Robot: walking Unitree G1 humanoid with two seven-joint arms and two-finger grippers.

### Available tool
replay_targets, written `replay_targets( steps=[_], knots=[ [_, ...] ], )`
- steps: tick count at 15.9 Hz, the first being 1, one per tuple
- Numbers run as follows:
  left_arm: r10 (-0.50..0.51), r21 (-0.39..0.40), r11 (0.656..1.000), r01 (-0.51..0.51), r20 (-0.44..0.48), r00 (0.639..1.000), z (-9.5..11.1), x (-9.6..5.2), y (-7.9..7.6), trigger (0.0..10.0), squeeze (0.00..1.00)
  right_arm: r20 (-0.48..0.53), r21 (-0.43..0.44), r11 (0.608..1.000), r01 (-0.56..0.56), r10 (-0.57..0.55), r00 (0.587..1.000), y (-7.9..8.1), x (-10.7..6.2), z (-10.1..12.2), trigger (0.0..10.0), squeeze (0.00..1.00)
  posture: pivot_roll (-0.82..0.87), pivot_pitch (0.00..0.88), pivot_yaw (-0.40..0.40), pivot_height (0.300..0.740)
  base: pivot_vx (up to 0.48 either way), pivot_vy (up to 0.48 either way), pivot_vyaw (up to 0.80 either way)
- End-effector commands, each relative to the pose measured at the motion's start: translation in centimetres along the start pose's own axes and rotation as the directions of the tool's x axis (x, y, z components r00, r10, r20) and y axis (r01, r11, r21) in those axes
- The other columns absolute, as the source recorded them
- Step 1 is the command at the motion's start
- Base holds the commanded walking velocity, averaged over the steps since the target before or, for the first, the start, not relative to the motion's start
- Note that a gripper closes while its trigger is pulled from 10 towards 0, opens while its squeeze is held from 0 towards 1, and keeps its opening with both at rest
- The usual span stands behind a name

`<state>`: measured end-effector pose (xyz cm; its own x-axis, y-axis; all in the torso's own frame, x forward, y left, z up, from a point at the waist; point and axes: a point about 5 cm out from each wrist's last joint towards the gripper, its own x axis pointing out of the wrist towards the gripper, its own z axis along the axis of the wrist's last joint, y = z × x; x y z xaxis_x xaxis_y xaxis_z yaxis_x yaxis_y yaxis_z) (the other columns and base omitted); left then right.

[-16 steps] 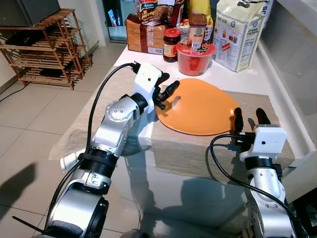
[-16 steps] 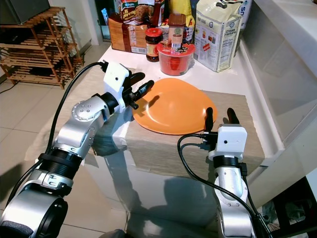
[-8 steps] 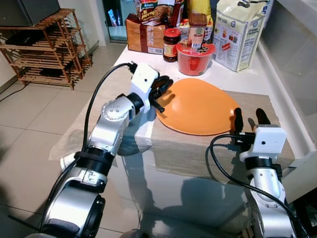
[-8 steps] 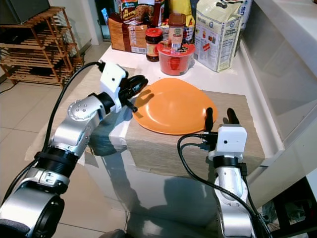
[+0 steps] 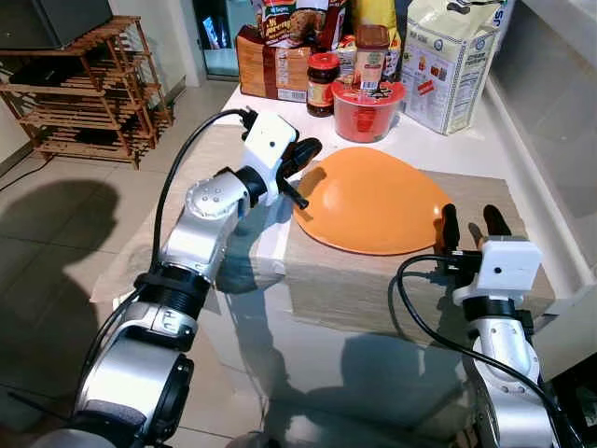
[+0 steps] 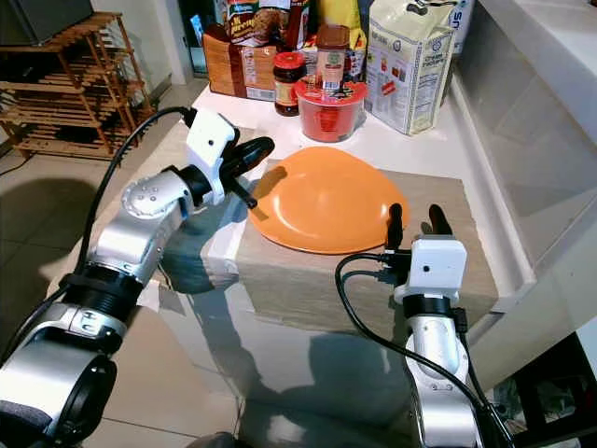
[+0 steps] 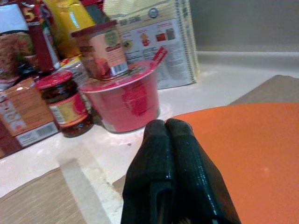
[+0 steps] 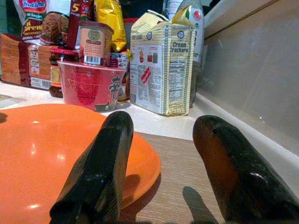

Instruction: Setting the table

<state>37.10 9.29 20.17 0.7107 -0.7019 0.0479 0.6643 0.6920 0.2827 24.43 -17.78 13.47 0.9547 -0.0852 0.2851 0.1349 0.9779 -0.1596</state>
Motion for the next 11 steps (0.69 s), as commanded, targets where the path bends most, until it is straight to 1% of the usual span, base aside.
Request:
replay_targets(
  steps=[1, 2, 4, 7, 11],
  knots=[
    [-0.026, 0.026, 0.999, 0.025, 0.003, 1.0, 0.4, 0.2, 0.1, 10.0, 0.0, -0.002, 0.002, 1.0, 0.002, -0.002, 1.0, -0.2, -0.1, 0.2, 10.0, 0.0, -0.05, 0.0, 0.046, 0.722, 0.0, 0.0, 0.0],
    [-0.035, 0.068, 0.997, 0.037, -0.025, 0.999, 0.1, -0.1, 0.4, 10.0, 0.0, -0.003, 0.003, 1.0, 0.003, -0.003, 1.0, -0.2, 0.0, 0.2, 10.0, 0.0, -0.05, 0.0, 0.046, 0.722, 0.0, 0.0, 0.0],
    [-0.062, 0.1, 0.993, 0.066, -0.047, 0.997, -0.1, -0.3, 0.6, 10.0, 0.0, -0.003, 0.005, 1.0, 0.003, -0.003, 1.0, -0.2, 0.0, 0.2, 10.0, 0.0, -0.05, 0.0, 0.046, 0.722, 0.0, 0.0, 0.0],
    [-0.095, 0.121, 0.987, 0.102, -0.068, 0.993, -0.3, -0.4, 0.6, 10.0, 0.0, -0.001, 0.008, 1.0, 0.01, -0.01, 1.0, -0.4, 0.2, 0.4, 10.0, 0.0, -0.05, 0.0, 0.046, 0.722, 0.0, 0.0, 0.0],
    [-0.12, 0.136, 0.982, 0.131, -0.086, 0.989, -0.7, -0.3, 0.2, 10.0, 0.0, 0.001, 0.014, 1.0, 0.012, -0.012, 1.0, -0.5, 0.4, 0.5, 10.0, 0.0, -0.05, 0.0, 0.045, 0.722, 0.0, 0.0, 0.0]
  ],
)
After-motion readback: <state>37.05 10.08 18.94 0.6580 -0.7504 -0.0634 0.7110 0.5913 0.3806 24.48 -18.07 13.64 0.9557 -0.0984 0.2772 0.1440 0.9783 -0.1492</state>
